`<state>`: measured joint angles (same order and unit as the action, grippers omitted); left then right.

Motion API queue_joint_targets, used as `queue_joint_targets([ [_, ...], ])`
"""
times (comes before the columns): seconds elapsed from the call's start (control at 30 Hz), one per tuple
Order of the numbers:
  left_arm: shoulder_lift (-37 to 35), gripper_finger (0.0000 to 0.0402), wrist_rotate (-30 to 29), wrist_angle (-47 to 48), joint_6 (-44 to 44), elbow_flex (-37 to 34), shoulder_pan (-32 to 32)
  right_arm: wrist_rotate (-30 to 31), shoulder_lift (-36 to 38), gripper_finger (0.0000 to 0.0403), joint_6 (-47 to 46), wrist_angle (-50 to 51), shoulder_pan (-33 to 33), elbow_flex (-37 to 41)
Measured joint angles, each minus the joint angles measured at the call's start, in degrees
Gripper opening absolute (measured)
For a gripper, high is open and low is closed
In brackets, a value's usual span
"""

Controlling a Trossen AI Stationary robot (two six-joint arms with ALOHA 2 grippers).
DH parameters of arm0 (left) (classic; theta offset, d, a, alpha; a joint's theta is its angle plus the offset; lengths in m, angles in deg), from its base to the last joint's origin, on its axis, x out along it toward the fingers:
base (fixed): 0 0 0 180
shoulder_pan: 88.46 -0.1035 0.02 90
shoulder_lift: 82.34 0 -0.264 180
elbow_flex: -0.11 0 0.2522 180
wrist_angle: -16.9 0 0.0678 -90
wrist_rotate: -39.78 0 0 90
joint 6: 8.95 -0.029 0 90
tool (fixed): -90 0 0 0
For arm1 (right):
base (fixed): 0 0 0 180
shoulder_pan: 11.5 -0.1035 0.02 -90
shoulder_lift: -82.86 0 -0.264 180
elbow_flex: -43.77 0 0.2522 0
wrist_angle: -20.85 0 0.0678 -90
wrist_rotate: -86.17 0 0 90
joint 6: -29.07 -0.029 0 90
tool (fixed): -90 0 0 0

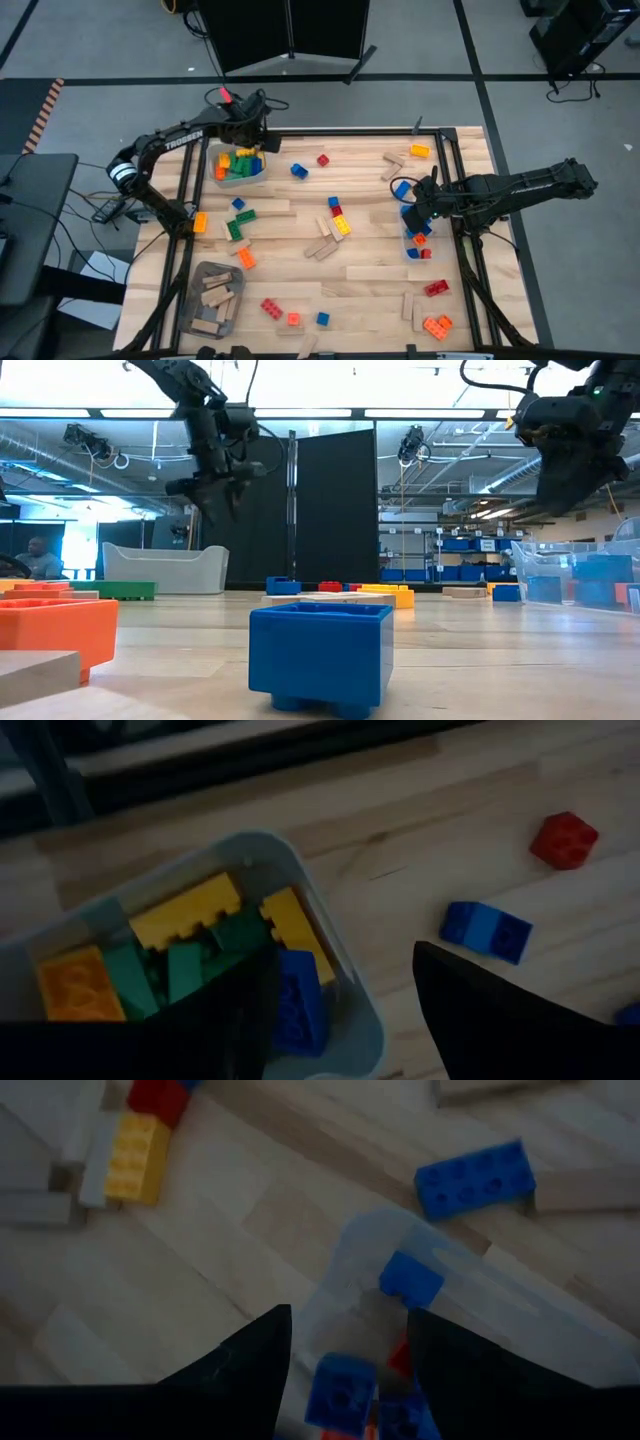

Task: Sort blocks by size
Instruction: Put the brown block into the black bin

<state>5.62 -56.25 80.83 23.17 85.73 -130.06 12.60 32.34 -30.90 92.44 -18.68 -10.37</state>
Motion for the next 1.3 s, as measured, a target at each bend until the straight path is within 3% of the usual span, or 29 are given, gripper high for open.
queue_joint_targets([
  [0.2, 0.0, 0.0234, -0.2, 0.3, -2.2, 2.6, 1.8, 6.7, 0.0, 0.0215, 4.6, -8.9, 2.3, 0.0],
  [0.37, 0.0, 0.0234, -4.1, -0.1, -6.5, 2.6, 6.1, 6.7, 0.0, 0.0215, 17.4, -20.8, 7.9, 0.0],
  [0.5, 0.0, 0.0234, -7.3, -0.1, -8.5, 2.6, 10.3, 3.4, -0.3, 0.0215, 23.2, -25.7, 14.0, -0.1],
  [0.77, 0.0, 0.0234, -11.2, -1.4, -9.4, 2.6, 15.2, -0.2, -10.9, 0.0223, 35.2, -18.0, 25.1, -10.7],
  [1.03, 0.0, 0.0234, -11.9, -1.5, -9.4, 2.6, 15.6, -9.9, -28.8, 0.0233, 58.5, -3.3, 32.8, -25.4],
  [1.3, 0.0, 0.0234, -11.9, -1.5, -9.4, 2.6, 15.6, -10.6, -41.7, 0.0230, 82.3, 0.4, 34.7, -27.8],
])
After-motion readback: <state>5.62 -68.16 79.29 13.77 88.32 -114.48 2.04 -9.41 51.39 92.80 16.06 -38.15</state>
